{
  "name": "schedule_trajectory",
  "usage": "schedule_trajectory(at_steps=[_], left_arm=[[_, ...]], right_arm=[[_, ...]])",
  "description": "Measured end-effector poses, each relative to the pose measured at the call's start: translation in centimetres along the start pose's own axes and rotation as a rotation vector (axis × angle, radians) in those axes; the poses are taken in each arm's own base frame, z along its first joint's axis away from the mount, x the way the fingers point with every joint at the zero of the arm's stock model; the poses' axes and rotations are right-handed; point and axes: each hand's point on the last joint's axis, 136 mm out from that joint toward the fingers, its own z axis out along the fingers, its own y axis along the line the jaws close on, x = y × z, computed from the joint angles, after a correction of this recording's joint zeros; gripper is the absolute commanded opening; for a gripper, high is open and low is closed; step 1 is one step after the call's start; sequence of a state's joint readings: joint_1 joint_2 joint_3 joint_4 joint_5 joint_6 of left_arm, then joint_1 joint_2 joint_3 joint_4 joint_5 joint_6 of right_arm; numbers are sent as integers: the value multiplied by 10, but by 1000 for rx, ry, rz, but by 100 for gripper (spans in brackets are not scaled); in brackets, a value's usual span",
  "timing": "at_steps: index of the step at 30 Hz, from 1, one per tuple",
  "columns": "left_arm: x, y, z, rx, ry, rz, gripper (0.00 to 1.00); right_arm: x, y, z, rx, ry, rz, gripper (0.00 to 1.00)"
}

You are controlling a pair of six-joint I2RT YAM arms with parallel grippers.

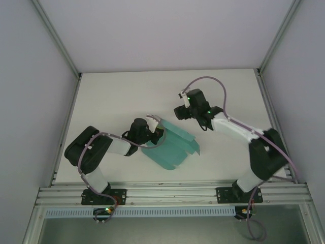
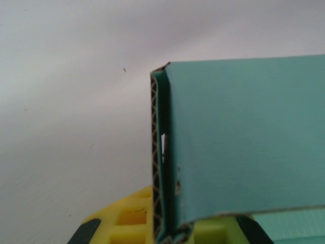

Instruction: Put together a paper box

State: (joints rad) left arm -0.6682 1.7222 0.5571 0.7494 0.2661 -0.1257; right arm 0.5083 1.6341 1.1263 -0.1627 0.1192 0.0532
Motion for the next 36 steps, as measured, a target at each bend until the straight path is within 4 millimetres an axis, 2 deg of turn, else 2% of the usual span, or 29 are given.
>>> schedule_trajectory(at_steps=[2, 5, 9, 11, 14, 17, 26, 28, 36], left_arm=[[0, 0, 1, 1, 0, 1, 0], [0, -2, 2, 4, -2, 3, 0], [-2, -2, 4, 8, -5, 6, 0], [-2, -4, 7, 11, -1, 10, 1], [-4, -4, 9, 12, 3, 11, 3], [-5, -4, 10, 14, 4, 11, 11], [-6, -2, 15, 14, 6, 10, 16], [-5, -2, 16, 17, 8, 13, 1], [-8, 2, 18, -37, -7, 27, 0]], right_arm=[[19, 3, 20, -5, 96, 6, 76], [50, 12, 40, -44, 216, 15, 75], [74, 36, 52, -176, 297, 21, 73], [77, 45, 53, -234, 303, 18, 73], [74, 47, 54, -261, 286, -5, 73], [73, 50, 55, -286, 280, -17, 72], [74, 54, 58, -335, 275, -15, 71], [73, 56, 57, -347, 273, -17, 71], [70, 52, 61, -327, 251, -22, 71]])
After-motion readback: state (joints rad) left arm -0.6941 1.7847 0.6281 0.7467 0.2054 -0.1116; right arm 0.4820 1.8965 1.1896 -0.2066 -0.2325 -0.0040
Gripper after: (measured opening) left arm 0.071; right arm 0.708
